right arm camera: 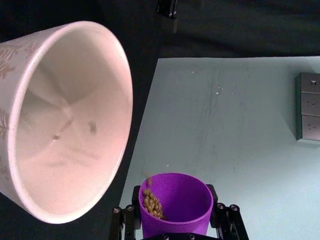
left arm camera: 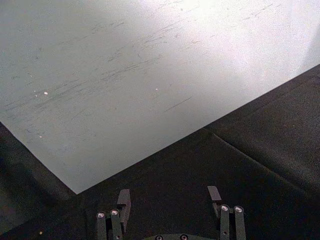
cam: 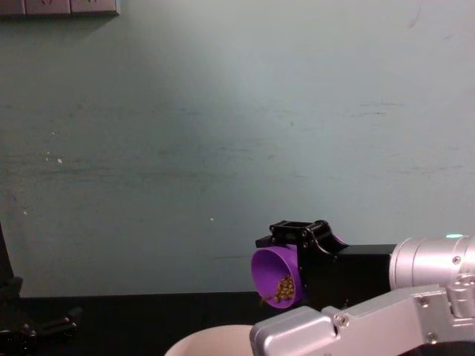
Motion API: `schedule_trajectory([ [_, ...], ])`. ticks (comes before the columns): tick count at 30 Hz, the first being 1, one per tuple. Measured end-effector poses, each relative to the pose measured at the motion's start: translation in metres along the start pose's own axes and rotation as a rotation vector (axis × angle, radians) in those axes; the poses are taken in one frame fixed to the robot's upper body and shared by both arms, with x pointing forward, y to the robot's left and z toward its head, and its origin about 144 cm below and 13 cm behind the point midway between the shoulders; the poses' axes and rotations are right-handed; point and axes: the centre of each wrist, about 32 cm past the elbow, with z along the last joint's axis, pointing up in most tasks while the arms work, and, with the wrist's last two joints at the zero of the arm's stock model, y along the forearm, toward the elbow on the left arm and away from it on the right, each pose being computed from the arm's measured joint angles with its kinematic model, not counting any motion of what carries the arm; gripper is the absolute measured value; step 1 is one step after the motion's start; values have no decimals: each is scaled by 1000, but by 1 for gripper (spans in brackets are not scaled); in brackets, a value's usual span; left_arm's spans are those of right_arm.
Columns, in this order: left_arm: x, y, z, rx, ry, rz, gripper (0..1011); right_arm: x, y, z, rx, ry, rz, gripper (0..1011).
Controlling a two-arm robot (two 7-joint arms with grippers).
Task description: Pick up the cup and pour the mung beans from the cup into the bowl.
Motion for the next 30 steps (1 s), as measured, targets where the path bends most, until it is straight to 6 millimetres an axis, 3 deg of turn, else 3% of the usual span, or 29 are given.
schedule_trajectory([
  [30,0,0,0,0,0,0,1000,1,-2,5,-20,-132,0,746],
])
